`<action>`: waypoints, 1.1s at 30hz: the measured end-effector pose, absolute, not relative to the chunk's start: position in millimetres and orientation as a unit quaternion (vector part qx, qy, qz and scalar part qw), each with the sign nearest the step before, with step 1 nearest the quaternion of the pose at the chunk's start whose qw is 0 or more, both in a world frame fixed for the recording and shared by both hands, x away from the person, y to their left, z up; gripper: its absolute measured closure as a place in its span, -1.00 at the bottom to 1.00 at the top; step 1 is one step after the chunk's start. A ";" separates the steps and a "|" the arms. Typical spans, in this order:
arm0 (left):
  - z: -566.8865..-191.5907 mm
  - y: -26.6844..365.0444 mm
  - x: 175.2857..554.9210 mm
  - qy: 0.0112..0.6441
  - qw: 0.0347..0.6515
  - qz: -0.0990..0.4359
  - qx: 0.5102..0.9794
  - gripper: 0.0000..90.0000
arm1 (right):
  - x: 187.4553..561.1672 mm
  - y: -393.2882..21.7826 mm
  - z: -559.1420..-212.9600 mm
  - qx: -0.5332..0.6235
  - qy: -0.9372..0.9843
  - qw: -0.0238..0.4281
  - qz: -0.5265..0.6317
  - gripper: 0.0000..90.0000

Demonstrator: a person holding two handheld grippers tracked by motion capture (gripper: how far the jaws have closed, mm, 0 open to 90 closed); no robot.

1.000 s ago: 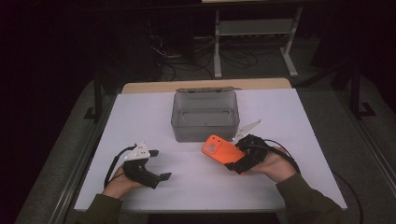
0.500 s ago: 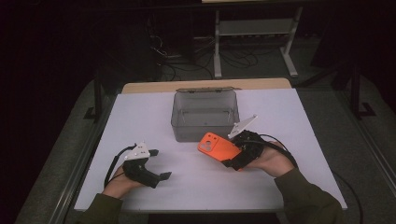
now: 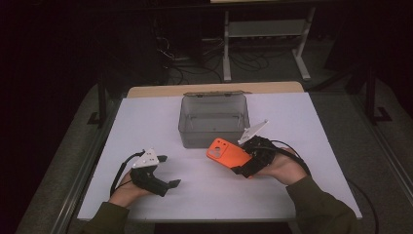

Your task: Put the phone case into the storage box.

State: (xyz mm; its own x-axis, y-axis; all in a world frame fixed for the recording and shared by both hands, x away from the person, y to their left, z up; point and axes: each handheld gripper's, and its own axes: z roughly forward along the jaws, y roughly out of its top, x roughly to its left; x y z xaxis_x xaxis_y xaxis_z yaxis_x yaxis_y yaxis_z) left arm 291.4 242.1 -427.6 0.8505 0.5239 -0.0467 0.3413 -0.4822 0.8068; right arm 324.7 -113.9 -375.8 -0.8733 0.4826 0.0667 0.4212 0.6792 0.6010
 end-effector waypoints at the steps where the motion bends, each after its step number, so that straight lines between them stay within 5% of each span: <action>1: -427.1 240.9 292.0 0.253 0.444 0.102 0.853 -1.00 | 324.9 -113.7 -375.9 0.246 0.916 0.049 0.315 -0.66; 33: -412.2 194.1 313.7 0.218 0.459 0.089 0.857 -1.00 | 325.8 -115.6 -374.9 0.249 0.915 0.050 0.314 -0.66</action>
